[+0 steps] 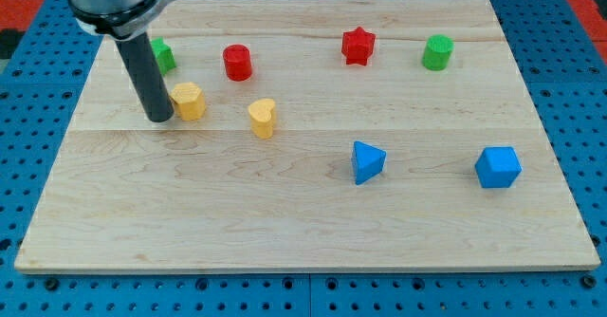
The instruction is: Push yellow hexagon to closer to the red circle
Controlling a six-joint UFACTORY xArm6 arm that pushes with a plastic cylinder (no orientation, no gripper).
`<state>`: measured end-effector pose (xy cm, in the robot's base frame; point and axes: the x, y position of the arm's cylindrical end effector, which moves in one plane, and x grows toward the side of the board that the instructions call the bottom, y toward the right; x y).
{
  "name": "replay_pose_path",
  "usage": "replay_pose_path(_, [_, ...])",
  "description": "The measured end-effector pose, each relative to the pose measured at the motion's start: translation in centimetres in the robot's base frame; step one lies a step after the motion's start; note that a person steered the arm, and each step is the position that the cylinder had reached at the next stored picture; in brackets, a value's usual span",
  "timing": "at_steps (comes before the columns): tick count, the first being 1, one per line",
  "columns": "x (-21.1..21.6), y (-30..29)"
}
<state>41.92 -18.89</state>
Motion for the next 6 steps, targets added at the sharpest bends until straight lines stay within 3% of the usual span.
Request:
replay_pose_path(1, [-0.5, -0.7])
replay_pose_path(3, [-2.5, 4.8])
replay_pose_path(6, [-4.9, 5.1])
